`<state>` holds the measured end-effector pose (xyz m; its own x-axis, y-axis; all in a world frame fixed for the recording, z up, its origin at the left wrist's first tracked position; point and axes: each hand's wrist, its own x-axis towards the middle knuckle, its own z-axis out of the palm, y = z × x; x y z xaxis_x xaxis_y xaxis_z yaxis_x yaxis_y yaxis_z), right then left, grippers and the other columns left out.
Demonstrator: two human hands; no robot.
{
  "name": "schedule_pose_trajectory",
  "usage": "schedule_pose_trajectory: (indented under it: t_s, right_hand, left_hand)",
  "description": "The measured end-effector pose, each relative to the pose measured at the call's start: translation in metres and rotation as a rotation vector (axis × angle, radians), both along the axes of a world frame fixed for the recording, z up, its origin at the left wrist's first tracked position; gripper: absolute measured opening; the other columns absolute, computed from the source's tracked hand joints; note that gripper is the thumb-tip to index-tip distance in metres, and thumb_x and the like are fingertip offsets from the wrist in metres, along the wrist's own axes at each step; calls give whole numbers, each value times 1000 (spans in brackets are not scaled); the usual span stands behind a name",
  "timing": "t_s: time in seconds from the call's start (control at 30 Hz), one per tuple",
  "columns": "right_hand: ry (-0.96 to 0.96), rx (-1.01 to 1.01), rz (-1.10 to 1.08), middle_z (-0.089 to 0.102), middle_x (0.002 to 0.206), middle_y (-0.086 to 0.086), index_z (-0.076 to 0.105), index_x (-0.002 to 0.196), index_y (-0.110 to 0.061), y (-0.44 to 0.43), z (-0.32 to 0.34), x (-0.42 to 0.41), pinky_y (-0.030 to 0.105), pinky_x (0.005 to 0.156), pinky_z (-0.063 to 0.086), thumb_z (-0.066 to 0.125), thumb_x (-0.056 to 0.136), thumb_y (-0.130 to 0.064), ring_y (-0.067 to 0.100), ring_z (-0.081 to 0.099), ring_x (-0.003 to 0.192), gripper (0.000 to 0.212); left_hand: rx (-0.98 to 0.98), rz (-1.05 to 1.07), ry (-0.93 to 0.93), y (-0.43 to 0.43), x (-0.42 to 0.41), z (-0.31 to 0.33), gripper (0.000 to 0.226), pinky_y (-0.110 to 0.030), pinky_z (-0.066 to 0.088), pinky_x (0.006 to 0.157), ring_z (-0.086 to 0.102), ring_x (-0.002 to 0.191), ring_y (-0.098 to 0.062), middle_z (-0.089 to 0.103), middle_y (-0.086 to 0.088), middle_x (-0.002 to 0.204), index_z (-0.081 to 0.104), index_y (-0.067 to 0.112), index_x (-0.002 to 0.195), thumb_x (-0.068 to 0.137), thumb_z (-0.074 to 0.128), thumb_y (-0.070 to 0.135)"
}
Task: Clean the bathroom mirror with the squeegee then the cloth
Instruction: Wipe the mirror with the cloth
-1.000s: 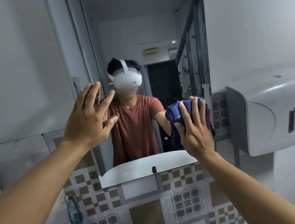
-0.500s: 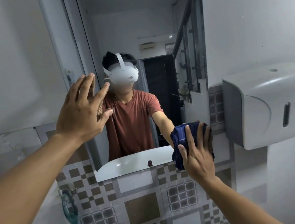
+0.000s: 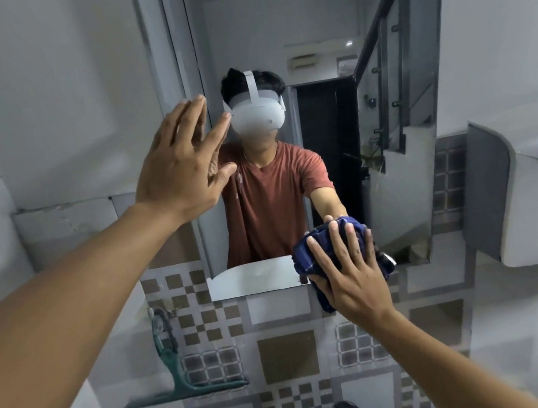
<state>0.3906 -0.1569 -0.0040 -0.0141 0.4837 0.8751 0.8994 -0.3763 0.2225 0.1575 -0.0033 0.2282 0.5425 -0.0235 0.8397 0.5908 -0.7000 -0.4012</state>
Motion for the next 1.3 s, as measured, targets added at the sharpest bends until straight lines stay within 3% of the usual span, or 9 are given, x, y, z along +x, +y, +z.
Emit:
schedule_pose_trajectory:
  t_s: [0.1, 0.23, 0.43, 0.63, 0.83, 0.97, 1.13, 1.23, 1.3]
  right_hand:
    - [-62, 5, 6, 21, 162, 22, 24, 158, -24, 15, -2, -15, 64, 120, 12, 40, 103, -52, 43, 21, 149, 64]
    - [-122, -58, 71, 20, 163, 18, 37, 156, -27, 32, -1, -37, 65, 120, 15, 44, 100, -59, 38, 23, 150, 64]
    - [-235, -124, 124, 33, 162, 14, 33, 158, -26, 62, -1, -68, 66, 120, 18, 48, 102, -50, 33, 29, 150, 62]
    - [-291, -165, 177, 30, 164, 10, 28, 159, -23, 78, -1, -94, 60, 123, 8, 58, 92, -26, 30, 20, 153, 73]
    - [-313, -264, 206, 25, 166, 9, 24, 160, -21, 86, 3, -109, 57, 125, 1, 54, 90, -22, 29, 7, 155, 76]
    - [-336, -333, 250, 27, 165, 8, 33, 156, -18, 90, 5, -118, 55, 125, 0, 44, 93, -21, 29, 11, 156, 65]
    - [-301, -379, 355, 38, 160, 9, 44, 149, -17, 90, 12, -138, 59, 122, 21, 38, 97, -20, 31, 23, 153, 53]
    - [-217, -348, 392, 35, 161, 11, 39, 150, -17, 84, 23, -154, 56, 122, 21, 42, 93, -18, 34, 23, 153, 57]
    - [-48, -320, 449, 33, 162, 11, 38, 150, -19, 81, 30, -166, 55, 122, 18, 46, 96, -17, 33, 19, 154, 55]
  left_hand:
    - [4, -12, -8, 1, -1, 0, 74, -52, 28, 119, 25, 147, -39, 29, -23, 159, 35, 19, 154, 91, 58, 52]
    - [22, -21, -13, 2, -1, 1, 73, -49, 29, 119, 28, 146, -39, 32, -22, 157, 38, 19, 152, 90, 59, 51]
    - [-2, -30, -17, 1, -1, 1, 73, -49, 30, 118, 28, 146, -39, 32, -22, 157, 40, 19, 151, 88, 61, 50]
    - [0, -27, -8, 1, -2, 1, 73, -49, 30, 118, 29, 145, -39, 33, -21, 157, 41, 19, 151, 88, 60, 50]
    - [-14, -44, 4, 0, -3, 1, 73, -49, 30, 118, 29, 146, -39, 32, -22, 157, 40, 18, 151, 88, 62, 49]
    - [-49, -71, 42, -2, -8, 4, 69, -51, 32, 117, 28, 147, -39, 31, -22, 158, 43, 17, 150, 90, 61, 47]
    - [-86, -121, 14, -11, -35, -1, 56, -47, 40, 113, 33, 143, -33, 36, -17, 154, 50, 15, 144, 94, 55, 40]
    - [-204, -168, -118, -21, -64, -19, 48, -39, 48, 99, 47, 131, -29, 47, -13, 145, 53, 16, 140, 95, 56, 33]
    - [-347, -181, -204, -28, -85, -38, 42, -34, 48, 95, 54, 123, -25, 55, -9, 137, 56, 16, 136, 96, 54, 30]
